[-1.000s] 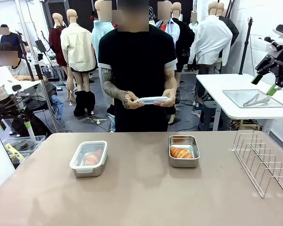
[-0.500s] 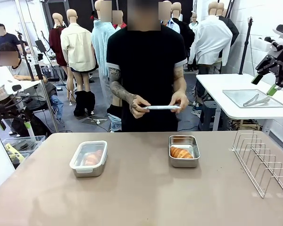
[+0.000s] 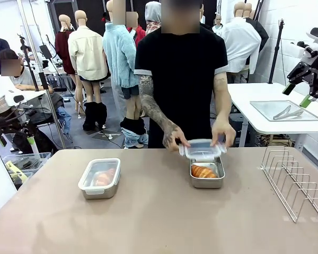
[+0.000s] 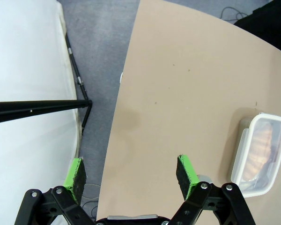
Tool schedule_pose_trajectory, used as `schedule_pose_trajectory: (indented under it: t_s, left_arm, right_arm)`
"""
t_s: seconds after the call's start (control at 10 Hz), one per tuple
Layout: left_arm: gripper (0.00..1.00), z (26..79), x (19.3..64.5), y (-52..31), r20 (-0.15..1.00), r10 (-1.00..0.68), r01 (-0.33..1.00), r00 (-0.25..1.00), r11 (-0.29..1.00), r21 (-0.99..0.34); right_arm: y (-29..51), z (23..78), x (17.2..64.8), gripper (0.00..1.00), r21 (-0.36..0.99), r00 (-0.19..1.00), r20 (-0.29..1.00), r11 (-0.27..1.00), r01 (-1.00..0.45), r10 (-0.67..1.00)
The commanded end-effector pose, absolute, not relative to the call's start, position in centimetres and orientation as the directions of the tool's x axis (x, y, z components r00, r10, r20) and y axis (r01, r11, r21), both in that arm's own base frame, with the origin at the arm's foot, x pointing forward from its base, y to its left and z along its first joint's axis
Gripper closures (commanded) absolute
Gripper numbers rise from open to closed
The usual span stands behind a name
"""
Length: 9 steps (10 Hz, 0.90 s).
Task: Place the bread in airtight containers.
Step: Release when the human grabs the Airtight Container lid.
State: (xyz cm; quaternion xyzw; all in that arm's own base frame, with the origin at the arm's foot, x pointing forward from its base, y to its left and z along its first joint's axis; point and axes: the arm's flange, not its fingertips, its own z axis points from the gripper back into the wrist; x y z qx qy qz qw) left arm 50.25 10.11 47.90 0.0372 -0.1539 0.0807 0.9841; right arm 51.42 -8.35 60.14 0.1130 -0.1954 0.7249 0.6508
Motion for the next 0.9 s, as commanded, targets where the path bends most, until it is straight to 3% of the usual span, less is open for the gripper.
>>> schedule_pose_trajectory:
  t_s: [0.0,0.8]
  left_arm:
    - [0.00,47.94,50.09,10.13,0.310,0.150,-0.175,0.939,0.983,0.057]
    - [0.00,47.94,50.09,10.13,0.310,0.150,-0.175,0.939,0.983,0.057]
  right_arm:
    - [-8.28,60.07,51.35,0.00,-0.135,-0.129,0.411,-0.080,-0.988,0.903]
    - [-8.28,60.07,51.35,0.00,-0.135,-0.129,0.411,-0.080,-0.988,0.903]
